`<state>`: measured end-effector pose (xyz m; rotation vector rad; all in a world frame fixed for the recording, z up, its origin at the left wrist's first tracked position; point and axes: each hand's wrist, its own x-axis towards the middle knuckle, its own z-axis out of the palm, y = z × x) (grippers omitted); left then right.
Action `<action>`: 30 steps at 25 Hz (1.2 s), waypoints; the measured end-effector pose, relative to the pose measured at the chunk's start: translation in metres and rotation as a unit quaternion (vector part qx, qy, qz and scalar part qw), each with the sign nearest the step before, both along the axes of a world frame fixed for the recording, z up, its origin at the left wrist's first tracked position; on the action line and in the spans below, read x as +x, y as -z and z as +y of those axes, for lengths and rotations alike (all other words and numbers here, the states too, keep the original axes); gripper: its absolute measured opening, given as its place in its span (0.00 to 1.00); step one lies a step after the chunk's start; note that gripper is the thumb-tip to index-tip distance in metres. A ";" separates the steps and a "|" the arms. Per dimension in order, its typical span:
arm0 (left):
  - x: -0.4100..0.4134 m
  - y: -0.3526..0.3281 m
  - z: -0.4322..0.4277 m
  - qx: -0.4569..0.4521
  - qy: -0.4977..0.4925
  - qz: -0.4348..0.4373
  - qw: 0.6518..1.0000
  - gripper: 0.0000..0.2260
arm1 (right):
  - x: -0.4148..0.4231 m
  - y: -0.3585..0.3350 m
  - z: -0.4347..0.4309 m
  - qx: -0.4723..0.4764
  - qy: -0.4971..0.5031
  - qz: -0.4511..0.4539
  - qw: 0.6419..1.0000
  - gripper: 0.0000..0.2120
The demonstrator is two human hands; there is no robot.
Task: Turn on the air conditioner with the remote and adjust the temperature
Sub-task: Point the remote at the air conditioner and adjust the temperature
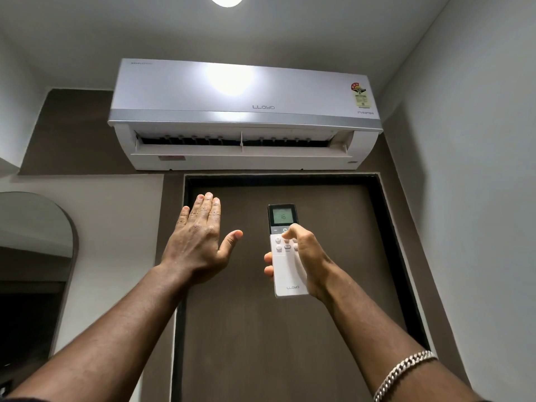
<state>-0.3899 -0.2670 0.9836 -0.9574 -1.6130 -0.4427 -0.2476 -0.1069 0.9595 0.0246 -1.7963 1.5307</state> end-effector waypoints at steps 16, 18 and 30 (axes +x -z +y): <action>-0.001 -0.001 0.002 0.002 0.006 0.004 1.000 0.39 | 0.000 -0.001 -0.001 -0.030 -0.027 -0.008 0.999 0.25; -0.001 -0.001 0.003 0.001 0.003 0.005 1.000 0.39 | 0.000 -0.001 -0.001 -0.028 -0.024 -0.007 0.999 0.26; -0.004 0.000 0.005 0.004 0.000 0.007 1.000 0.39 | -0.003 -0.001 -0.001 -0.036 -0.003 0.014 0.999 0.23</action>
